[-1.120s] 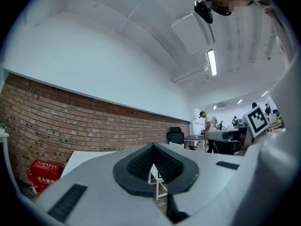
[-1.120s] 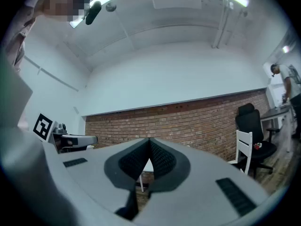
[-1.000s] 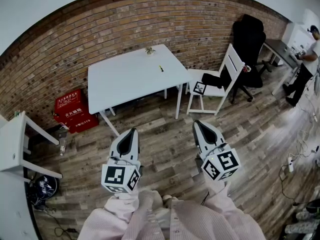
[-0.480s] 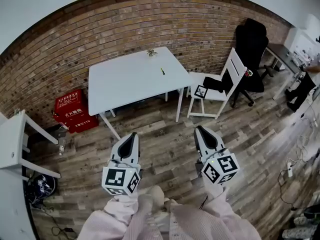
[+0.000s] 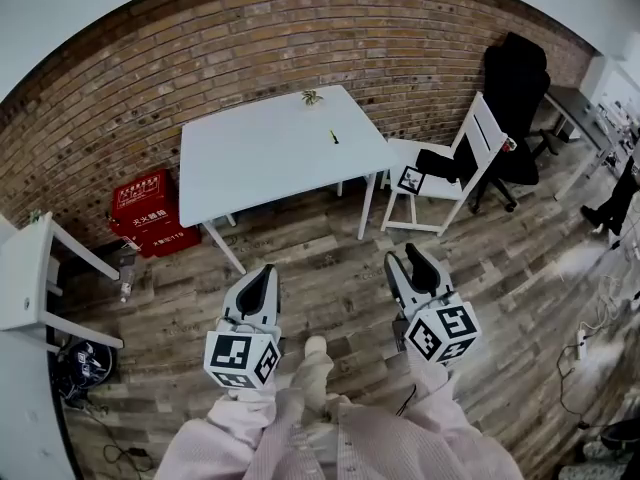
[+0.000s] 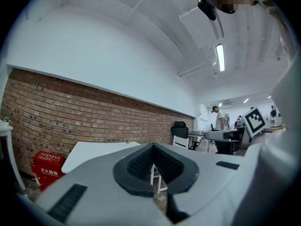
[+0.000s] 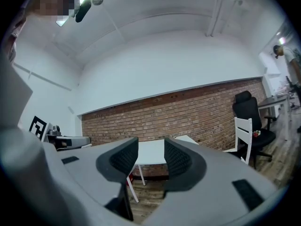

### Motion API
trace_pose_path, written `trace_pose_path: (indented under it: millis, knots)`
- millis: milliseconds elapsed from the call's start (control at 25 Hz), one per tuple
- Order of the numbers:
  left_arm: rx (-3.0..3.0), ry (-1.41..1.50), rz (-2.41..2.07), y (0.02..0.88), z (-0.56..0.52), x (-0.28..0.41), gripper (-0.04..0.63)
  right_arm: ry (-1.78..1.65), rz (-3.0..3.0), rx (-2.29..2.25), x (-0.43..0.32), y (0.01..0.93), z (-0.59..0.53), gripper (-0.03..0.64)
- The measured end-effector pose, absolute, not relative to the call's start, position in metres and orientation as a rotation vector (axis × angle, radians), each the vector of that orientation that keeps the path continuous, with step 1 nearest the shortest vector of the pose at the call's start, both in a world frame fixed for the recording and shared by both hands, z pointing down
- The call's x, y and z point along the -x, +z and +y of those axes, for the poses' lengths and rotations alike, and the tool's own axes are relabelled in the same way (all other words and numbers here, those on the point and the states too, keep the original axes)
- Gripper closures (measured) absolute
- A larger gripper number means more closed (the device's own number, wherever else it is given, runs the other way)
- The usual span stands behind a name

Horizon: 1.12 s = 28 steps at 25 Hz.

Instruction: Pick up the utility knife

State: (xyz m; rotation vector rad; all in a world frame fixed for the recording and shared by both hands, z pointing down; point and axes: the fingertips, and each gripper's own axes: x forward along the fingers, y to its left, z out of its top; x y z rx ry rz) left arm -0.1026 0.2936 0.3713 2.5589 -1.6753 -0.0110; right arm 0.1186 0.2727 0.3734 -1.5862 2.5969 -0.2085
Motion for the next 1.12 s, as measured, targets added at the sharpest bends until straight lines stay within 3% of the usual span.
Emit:
trace_pose_path:
  millis: [160,1120]
  knots:
    - [-2.548,-0.003,-1.678,0.376,0.280,0.105,0.603,-0.198,2.615,1.581,-0.116,0.377,0.258,0.437]
    - [-2.557,-0.011,-1.574,0.381,0.091,0.118,0.603,-0.294,2.617,1.676,-0.100,0.389,0.085,0.437]
